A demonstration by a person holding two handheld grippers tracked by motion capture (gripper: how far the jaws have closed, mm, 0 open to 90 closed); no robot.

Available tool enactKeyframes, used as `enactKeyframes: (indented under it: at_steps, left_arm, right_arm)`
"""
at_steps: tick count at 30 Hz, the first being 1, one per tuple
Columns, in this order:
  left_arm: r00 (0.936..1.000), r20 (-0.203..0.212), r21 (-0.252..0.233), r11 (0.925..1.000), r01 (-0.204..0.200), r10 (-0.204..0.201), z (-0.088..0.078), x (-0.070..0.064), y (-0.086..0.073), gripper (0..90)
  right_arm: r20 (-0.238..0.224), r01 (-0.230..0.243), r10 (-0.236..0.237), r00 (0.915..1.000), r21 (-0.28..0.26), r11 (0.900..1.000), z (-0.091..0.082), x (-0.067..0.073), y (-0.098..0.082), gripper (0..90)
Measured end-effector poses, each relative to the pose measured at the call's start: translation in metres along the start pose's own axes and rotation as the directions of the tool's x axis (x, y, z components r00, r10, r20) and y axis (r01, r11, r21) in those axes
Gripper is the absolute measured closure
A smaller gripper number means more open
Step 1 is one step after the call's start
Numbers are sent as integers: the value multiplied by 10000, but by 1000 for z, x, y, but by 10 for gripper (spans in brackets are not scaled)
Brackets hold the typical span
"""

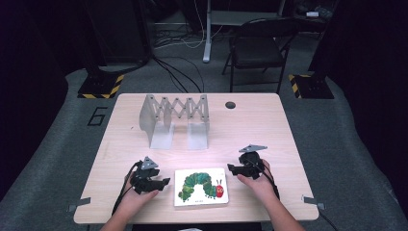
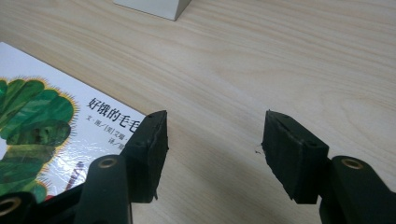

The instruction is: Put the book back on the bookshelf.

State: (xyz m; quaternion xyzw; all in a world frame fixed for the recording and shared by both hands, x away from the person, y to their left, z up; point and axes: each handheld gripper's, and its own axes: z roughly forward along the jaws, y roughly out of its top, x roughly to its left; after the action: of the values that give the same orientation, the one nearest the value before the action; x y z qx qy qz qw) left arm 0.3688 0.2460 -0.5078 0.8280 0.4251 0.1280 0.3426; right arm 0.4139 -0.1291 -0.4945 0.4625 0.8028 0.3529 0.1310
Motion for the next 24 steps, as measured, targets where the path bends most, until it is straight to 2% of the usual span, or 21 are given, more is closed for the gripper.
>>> enactKeyframes:
  at_steps: [1, 2, 5, 6, 8, 10, 11, 12, 14, 17, 20, 22, 23, 24]
  left_arm:
    - [9997, 33, -14, 9997, -253, 253, -2, -3, 0, 399]
    - [9996, 90, -10, 9996, -279, 279, -4, -4, 1, 401]
    - [9994, 127, -110, 9995, -305, 307, -8, -7, 1, 400]
    - [9998, 194, -416, 9991, -70, 79, -13, -10, 2, 400]
    - [9997, 229, -545, 9985, -18, 31, -15, -11, 2, 400]
    - [9995, 312, -462, 9989, -16, 30, -19, -12, 3, 400]
    - [9993, 358, -545, 9985, 114, -95, -20, -13, 3, 400]
    - [9983, 416, -593, 9973, 437, -413, -21, -16, 3, 400]
    - [9970, 578, -398, 9977, 542, -518, -25, -17, 4, 400]
    - [9966, 581, -443, 9972, 609, -583, -27, -21, 3, 399]
    - [9967, 618, -334, 9980, 543, -522, -32, -26, 2, 391]
    - [9978, 567, -242, 9991, 354, -340, -33, -29, 1, 386]
    - [9984, 516, -224, 9995, 235, -223, -34, -31, 0, 382]
    - [9993, 384, -283, 9996, 3, 8, -35, -35, -2, 378]
  right_arm:
    - [-3, -31, 31, 10000, -16, 10000, 1, 1, 0, 405]
    - [-90, 89, -89, 9999, 84, 9999, 0, 1, 0, 408]
    - [-146, 43, -41, 9999, 86, 10000, -1, 7, 2, 412]
    - [-162, 208, -207, 9997, 58, 9998, -2, 8, 3, 412]
    - [-226, 207, -207, 9995, -3, 9998, -6, 13, 5, 408]
    - [-274, 240, -243, 9993, -92, 9997, -7, 14, 6, 408]
    - [-328, 172, -174, 9993, -69, 9998, -9, 17, 7, 408]
    - [-389, 226, -229, 9990, -84, 9997, -10, 18, 8, 412]
    - [-563, 137, -139, 9983, -35, 9999, -14, 24, 9, 415]
    - [-645, 219, -219, 9977, -7, 9998, -16, 29, 11, 417]
    - [-699, 250, -253, 9972, -54, 9997, -23, 34, 15, 415]
    - [-682, 241, -239, 9974, 17, 9997, -28, 38, 15, 410]
    - [-624, 389, -386, 9973, 36, 9992, -31, 40, 13, 405]
    - [-657, 376, -369, 9972, 83, 9993, -33, 41, 12, 402]
